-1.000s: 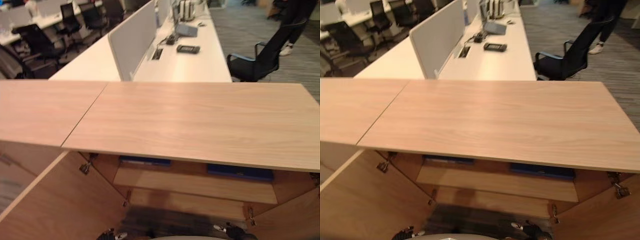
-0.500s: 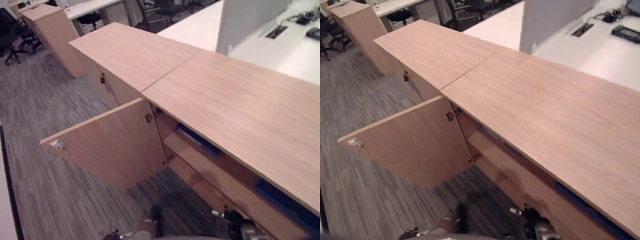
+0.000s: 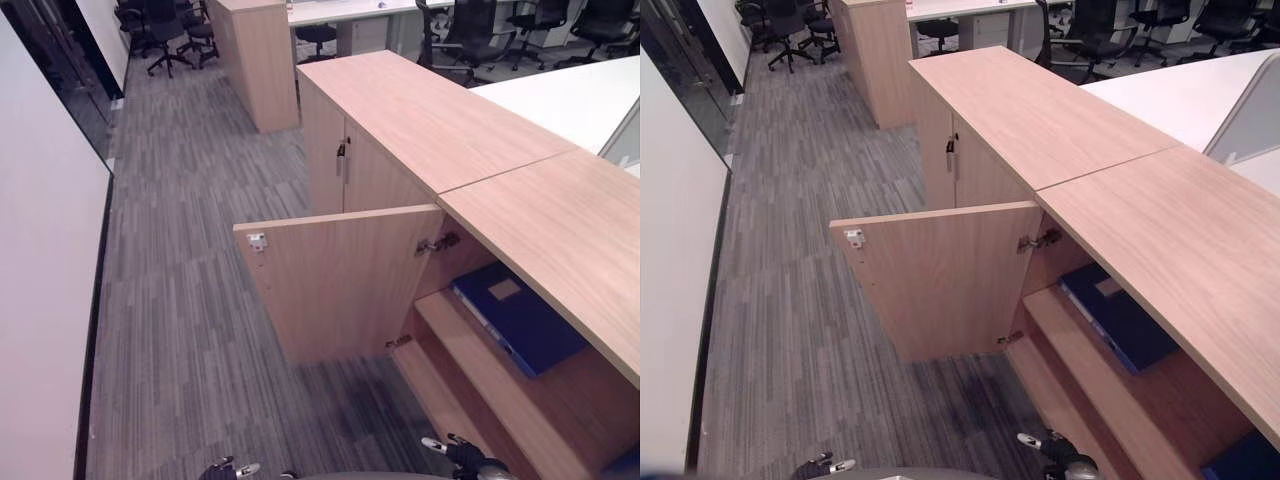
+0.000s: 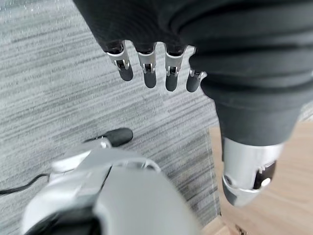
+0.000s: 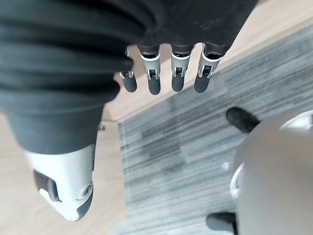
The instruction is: Put the empty folder in the office cabinet
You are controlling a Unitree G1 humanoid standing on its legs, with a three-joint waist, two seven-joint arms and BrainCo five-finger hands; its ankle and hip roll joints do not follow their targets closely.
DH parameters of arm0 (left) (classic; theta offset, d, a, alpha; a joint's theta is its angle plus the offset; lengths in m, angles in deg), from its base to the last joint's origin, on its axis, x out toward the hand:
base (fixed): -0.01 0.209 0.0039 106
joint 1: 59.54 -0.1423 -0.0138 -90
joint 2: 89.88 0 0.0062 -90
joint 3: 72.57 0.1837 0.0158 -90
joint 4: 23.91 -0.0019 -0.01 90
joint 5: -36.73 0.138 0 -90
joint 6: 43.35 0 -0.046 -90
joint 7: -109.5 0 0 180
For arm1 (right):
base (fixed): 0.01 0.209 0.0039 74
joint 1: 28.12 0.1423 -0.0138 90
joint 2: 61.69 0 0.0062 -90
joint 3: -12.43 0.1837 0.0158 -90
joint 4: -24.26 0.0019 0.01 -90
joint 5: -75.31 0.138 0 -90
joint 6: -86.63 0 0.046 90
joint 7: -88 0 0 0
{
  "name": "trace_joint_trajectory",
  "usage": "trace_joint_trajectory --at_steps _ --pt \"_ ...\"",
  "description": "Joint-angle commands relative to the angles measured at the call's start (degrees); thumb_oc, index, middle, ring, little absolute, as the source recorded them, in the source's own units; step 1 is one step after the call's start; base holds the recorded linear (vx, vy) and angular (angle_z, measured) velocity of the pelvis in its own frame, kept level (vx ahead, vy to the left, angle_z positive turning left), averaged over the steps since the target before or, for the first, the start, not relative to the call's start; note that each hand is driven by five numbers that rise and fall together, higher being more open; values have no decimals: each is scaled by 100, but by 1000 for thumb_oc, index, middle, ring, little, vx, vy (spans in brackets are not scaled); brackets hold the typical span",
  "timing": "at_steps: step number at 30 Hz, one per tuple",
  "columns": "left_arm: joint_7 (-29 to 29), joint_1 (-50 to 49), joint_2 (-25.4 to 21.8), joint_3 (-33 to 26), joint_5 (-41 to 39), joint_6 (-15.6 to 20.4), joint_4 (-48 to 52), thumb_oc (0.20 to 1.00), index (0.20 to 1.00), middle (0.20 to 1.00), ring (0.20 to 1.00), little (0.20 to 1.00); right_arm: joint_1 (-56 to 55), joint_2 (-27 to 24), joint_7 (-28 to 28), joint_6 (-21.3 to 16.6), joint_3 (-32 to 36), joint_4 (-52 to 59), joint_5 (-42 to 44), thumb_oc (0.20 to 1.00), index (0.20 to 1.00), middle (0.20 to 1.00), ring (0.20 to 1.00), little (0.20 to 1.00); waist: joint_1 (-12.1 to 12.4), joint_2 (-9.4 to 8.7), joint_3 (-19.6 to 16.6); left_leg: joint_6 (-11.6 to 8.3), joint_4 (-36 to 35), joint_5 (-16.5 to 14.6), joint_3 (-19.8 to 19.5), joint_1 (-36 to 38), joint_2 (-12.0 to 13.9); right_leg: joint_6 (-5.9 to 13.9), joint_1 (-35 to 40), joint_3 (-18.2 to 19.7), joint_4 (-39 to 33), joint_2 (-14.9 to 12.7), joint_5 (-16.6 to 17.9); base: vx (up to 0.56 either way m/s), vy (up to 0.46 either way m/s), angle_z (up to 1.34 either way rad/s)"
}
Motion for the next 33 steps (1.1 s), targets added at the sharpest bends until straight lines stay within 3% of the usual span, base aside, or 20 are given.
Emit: trace_joint_trajectory --at_steps 1,3,6,12,13,16,17,22,33 --pt "-18 240 153 98 268 108 -44 1000 1000 1000 1000 1000 167 -192 -76 -56 96 -96 62 1000 1000 1000 1000 1000 112 291 42 -409 62 -229 -194 266 540 175 -206 -204 -24 31 32 -28 176 23" --pt "-21 259 115 91 300 113 -74 1000 1000 1000 1000 1000 162 -175 -77 -46 128 -116 74 1000 1000 1000 1000 1000 121 267 45 -369 37 -254 -222 260 475 211 -209 -209 43 -31 39 -8 149 16" --pt "-23 307 21 66 341 101 -146 1000 1000 1000 1000 1000 142 -101 -47 0 215 -154 111 1000 1000 1000 1000 1000 133 196 101 -152 22 -281 -213 217 205 281 -327 -309 429 -375 225 -47 226 8" --pt "-17 290 -104 -73 355 87 -248 1000 1000 1000 1000 1000 82 34 -3 41 319 -189 185 1000 1000 1000 1000 1000 122 137 173 75 -30 -423 -217 318 -62 511 -513 -114 998 -709 354 -6 136 3" --pt "-31 306 -126 -73 334 101 -253 1000 1000 1000 1000 1000 73 44 -8 34 350 -190 230 1000 1000 1000 1000 1000 100 156 202 82 -32 -421 -243 314 -72 539 -565 11 1094 -680 318 -32 87 -8" --pt "-46 368 -140 -12 132 153 -159 1000 1000 1000 1000 1000 79 70 -28 -4 381 -209 444 1000 1000 1000 1000 1000 -108 174 277 121 28 -387 -464 241 -133 526 -806 1288 901 -23 -35 -19 32 9" --pt "-37 378 -155 -21 112 148 -181 1000 1000 1000 1000 1000 68 70 -23 -21 372 -231 495 1000 1000 1000 1000 1000 -86 164 244 134 52 -372 -508 186 -159 456 -774 1404 746 62 -49 35 -28 56" --pt "-25 353 -114 -34 113 160 -320 1000 1000 1000 1000 1000 -74 -13 -4 -60 315 -269 400 1000 1000 1000 1000 1000 -98 174 65 79 4 -309 -599 179 -135 339 -425 1302 184 150 5 67 -64 24" --pt "-126 558 30 27 -373 302 331 1000 1000 1000 1000 1000 -148 -261 -57 -113 419 -232 419 1000 1000 1000 1000 1000 -213 228 -17 -77 -165 -231 -585 252 -61 336 -72 1094 -439 226 153 43 -45 3"
